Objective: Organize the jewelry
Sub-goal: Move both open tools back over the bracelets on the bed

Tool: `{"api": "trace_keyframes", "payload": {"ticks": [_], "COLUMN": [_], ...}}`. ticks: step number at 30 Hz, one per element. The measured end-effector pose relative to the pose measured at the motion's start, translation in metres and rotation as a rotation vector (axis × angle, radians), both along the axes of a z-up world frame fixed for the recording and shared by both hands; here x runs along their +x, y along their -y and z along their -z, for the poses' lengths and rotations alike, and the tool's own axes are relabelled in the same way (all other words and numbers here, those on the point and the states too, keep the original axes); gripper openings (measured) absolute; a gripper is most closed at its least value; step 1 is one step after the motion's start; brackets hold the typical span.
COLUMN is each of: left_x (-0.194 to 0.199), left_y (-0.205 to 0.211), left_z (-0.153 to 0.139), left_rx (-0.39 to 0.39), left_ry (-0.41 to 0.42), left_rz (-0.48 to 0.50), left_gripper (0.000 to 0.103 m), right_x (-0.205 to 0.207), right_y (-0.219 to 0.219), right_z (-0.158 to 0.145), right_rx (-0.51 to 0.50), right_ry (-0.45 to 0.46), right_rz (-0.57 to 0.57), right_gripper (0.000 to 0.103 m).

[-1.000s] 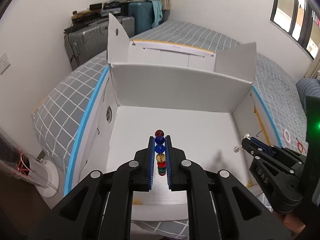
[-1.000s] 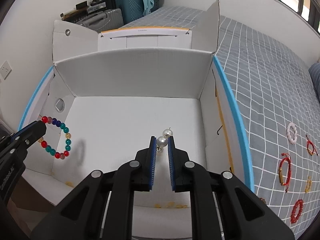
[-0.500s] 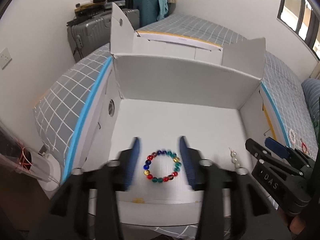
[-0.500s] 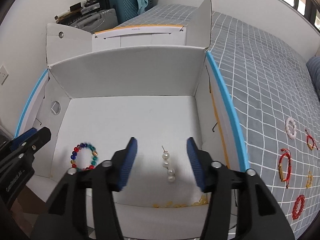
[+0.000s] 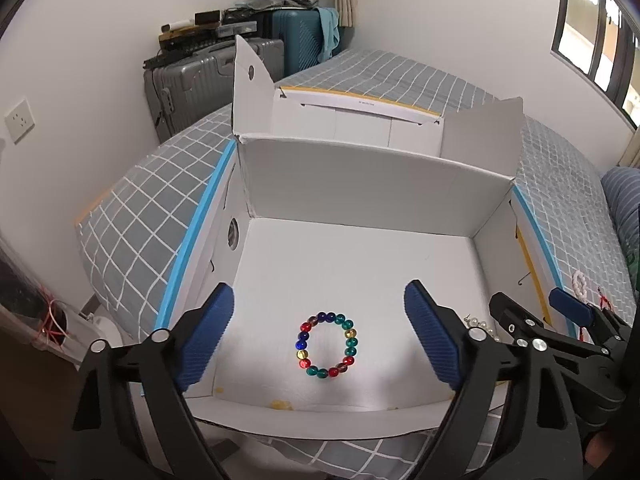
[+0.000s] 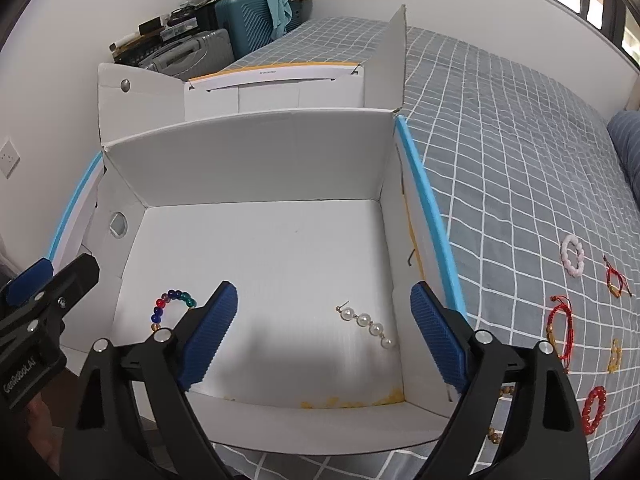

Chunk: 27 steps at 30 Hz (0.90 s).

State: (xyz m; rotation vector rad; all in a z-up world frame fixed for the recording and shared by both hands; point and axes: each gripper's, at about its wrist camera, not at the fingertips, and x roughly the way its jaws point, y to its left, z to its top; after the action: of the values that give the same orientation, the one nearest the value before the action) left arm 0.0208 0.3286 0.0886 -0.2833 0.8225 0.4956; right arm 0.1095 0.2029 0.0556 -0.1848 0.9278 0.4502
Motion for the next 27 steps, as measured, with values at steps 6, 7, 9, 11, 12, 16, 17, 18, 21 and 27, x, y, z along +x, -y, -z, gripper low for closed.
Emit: {"api": "trace_keyframes", "payload": {"ticks": [6, 7, 9, 11, 12, 16, 17, 18, 21, 27], "left_x": [0.005, 0.006, 0.010, 0.014, 0.017, 0.031, 0.034, 0.037, 0.052, 0.084], "left_y": [0.011, 0.013, 0.019, 0.026, 0.030, 0.054, 0.061, 0.067, 0.096, 0.165], "left_z": [-0.006, -0.007, -0.009, -0.012, -0.013, -0.019, -0.021, -0.022, -0.025, -0.024], "left_rx": [-0.005, -0.004, -0.006, -0.011, -0.012, -0.015, -0.017, -0.018, -0.014, 0.006], "left_ry": [0.020, 0.019, 0.025, 0.032, 0.033, 0.040, 0.048, 0.050, 0.053, 0.042], "left_rz": [0.010, 0.011, 0.021, 0.024, 0.028, 0.074, 0.093, 0.105, 0.153, 0.276], "left_gripper": [0.097, 0.097, 0.097, 0.097, 0.097, 0.097, 0.097, 0.097, 0.097, 0.097], "right_x": [-0.001, 0.000, 0.002, 0.005, 0.007, 0.012, 0.013, 0.014, 0.017, 0.025], "right_y": [0.018, 0.022, 0.034, 0.047, 0.053, 0.087, 0.095, 0.102, 0.131, 0.201], "right_z": [-0.010, -0.012, -0.017, -0.020, -0.022, -0.031, -0.033, -0.035, -0.041, -0.045], "right_rx": [0.013, 0.013, 0.015, 0.008, 0.006, 0.002, 0.002, 0.002, 0.002, -0.015], "right_ry": [0.016, 0.017, 0.024, 0.036, 0.039, 0.058, 0.062, 0.065, 0.077, 0.084], "right_rz": [0.022, 0.029, 0.050, 0.073, 0.081, 0.125, 0.137, 0.146, 0.184, 0.278], "right_gripper": [0.094, 0.095, 0.095, 0.095, 0.095, 0.095, 0.095, 0.095, 0.095, 0.095]}}
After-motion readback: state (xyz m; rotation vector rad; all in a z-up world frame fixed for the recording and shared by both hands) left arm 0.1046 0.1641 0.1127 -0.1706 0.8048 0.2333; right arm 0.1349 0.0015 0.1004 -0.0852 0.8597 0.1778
